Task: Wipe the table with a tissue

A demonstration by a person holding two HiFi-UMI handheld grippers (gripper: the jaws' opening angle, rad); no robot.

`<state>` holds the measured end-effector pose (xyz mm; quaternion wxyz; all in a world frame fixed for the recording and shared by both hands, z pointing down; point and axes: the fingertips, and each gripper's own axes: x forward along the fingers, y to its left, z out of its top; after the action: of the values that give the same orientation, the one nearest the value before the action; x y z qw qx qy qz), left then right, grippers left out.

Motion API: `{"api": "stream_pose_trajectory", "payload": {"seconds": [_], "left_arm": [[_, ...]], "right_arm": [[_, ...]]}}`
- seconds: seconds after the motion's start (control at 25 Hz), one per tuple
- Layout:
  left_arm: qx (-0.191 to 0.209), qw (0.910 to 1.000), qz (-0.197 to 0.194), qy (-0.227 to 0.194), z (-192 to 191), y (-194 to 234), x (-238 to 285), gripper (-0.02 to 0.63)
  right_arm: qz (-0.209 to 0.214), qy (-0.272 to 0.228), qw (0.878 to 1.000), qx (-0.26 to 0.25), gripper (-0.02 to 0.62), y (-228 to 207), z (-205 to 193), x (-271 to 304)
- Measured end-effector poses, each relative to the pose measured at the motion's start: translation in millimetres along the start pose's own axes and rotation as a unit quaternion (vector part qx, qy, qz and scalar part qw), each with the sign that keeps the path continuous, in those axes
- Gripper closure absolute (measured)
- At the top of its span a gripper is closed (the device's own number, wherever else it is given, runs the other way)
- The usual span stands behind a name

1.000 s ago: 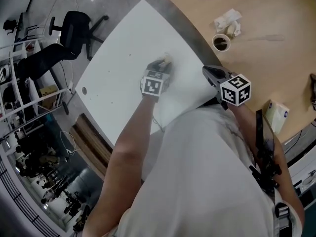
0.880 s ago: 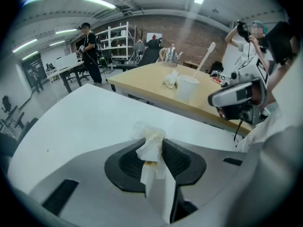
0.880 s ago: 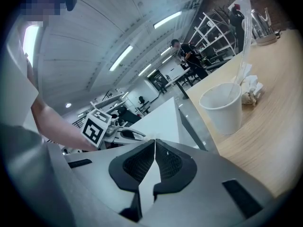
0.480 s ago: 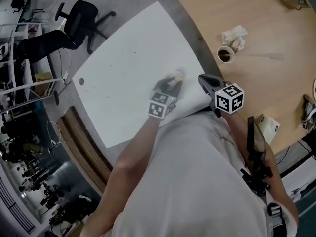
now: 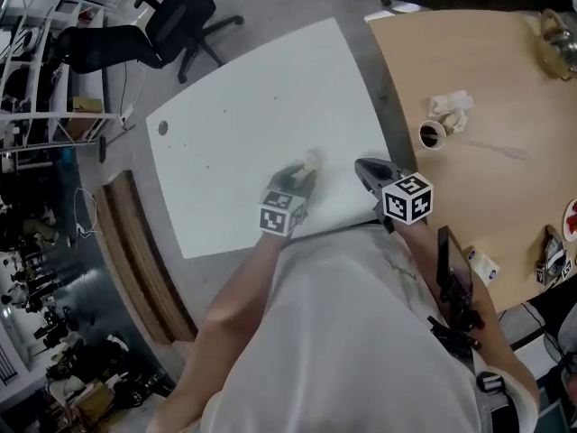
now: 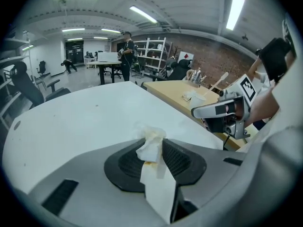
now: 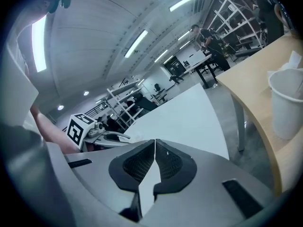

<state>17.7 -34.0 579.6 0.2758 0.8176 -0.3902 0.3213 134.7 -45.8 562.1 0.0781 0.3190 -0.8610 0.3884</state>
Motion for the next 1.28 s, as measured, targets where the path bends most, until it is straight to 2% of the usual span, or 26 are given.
{"api": "stream_pose_trajectory", "payload": {"seconds": [0.2,0.44,0.64,1.08,1.2,1.28], "left_arm": [[-0.007,0.9999,0.009,-0.003,-5,25,-11,0.5],[-0.024,0.9995,0.018,-0.004,-11,53,-9,0.5],[-0.047,0.9987,0.017,0.002,-19,64,0,0.5],[-0.088,0.9918,0.089,-0.026,15,147,7,0.5],[-0.087,0.9897,0.111,-0.027,26,174,7,0.5],[-0.084,0.9897,0.113,-0.03,38,187,11,0.5]], "right_arm": [[0.005,0.015,1.0,-0.005,0.578,9,-3,15],[0.001,0.01,1.0,-0.005,0.578,15,-3,26],[-0.022,-0.001,1.0,0.017,0.578,16,-16,21],[-0.048,-0.003,0.999,0.021,0.578,25,-13,25],[-0.053,-0.003,0.998,0.024,0.578,28,-16,29],[-0.057,-0.004,0.998,0.026,0.578,31,-16,32]]}}
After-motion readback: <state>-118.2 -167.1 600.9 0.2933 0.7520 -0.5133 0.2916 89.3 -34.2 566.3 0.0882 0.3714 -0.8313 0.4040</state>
